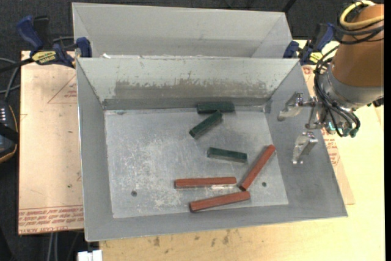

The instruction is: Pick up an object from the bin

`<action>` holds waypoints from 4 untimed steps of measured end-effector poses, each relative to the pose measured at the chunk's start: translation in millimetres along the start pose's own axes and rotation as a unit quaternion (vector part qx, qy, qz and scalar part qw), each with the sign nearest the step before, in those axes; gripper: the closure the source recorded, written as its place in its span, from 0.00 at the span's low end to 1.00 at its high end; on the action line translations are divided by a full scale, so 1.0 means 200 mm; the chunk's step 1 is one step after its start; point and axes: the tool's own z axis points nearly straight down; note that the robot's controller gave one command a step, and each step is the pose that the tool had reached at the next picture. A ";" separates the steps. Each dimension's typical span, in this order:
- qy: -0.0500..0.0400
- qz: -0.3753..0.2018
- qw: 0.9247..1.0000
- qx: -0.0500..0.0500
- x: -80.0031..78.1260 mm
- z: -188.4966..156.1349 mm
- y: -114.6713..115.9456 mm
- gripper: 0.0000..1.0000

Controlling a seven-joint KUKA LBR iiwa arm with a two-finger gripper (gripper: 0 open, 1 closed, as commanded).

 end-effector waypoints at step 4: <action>-0.021 -0.154 0.988 0.005 0.02 0.78 0.01 1.00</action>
Offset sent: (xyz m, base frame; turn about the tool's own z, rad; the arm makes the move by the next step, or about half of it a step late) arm 0.0004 -0.0163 -0.1079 0.0801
